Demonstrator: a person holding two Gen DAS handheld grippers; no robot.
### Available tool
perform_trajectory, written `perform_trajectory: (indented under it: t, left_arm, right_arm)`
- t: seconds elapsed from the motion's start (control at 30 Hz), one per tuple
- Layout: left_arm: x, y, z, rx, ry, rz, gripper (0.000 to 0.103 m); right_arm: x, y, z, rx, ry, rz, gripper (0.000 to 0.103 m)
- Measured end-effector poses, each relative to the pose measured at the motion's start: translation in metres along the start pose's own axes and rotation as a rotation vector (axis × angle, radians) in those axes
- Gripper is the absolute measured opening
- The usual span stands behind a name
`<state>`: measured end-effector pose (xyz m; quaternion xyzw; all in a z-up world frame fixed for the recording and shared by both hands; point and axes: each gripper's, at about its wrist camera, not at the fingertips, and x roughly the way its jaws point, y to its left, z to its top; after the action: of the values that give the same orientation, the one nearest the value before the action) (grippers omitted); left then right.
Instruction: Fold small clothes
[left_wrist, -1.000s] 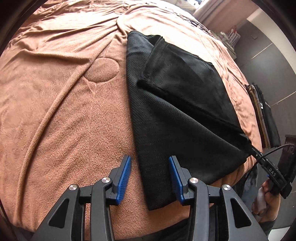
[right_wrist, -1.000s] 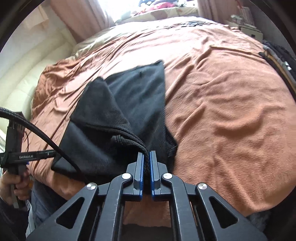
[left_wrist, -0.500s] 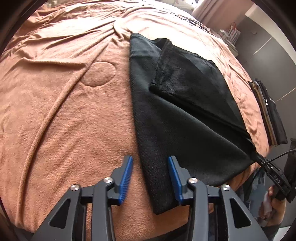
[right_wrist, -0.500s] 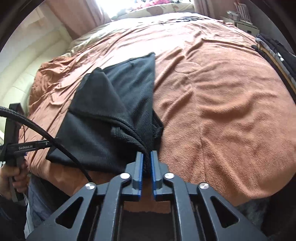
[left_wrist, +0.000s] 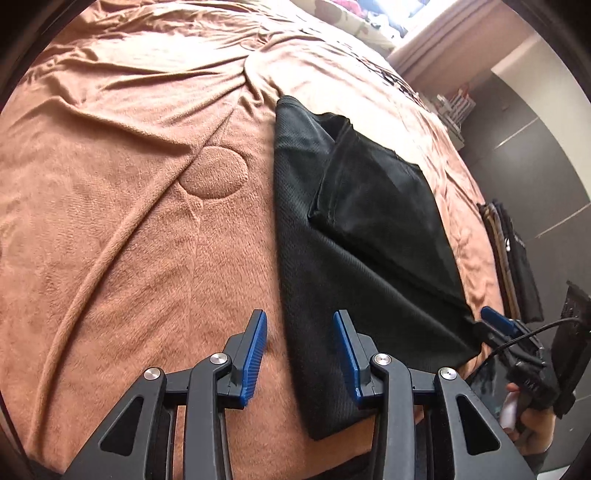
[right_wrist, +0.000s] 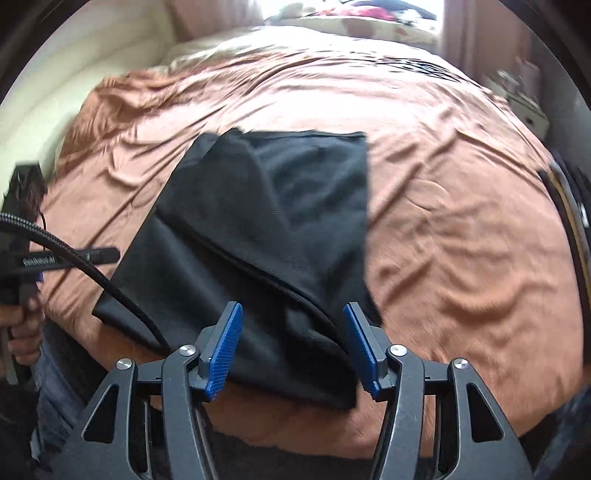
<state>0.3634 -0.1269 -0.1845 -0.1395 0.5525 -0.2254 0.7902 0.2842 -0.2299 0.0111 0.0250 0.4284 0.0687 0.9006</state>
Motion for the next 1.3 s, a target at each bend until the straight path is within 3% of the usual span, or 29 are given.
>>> perform_trajectory:
  t: [0.03,0.1,0.33,0.57,0.83,1.0,1.3]
  left_arm:
    - [0.0,0.002,0.0,-0.002,-0.002,-0.009,0.04]
    - [0.003,0.004,0.005,0.003,-0.005,-0.012,0.04]
    - [0.007,0.012,0.015,0.0,-0.003,0.008,0.04]
    - [0.015,0.007,0.029,0.025,0.002,0.039,0.04]
    - [0.028,-0.002,0.029,0.071,0.01,0.106,0.039]
    - [0.032,-0.007,0.027,0.087,0.005,0.142,0.038]
    - [0.031,-0.004,0.024,0.092,0.004,0.15,0.038]
  right_arm:
    - [0.006,0.006,0.006,-0.026,0.012,-0.014,0.068]
    - [0.018,0.019,0.015,-0.073,0.033,-0.044,0.072]
    - [0.061,0.048,0.038,-0.174,0.101,-0.087,0.076]
    - [0.092,0.055,0.055,-0.197,0.132,-0.099,0.077]
    - [0.121,0.038,0.077,-0.136,0.171,-0.076,0.081]
    - [0.129,0.03,0.093,-0.123,0.15,-0.083,0.081]
    - [0.138,-0.03,0.113,0.003,0.136,-0.079,0.081]
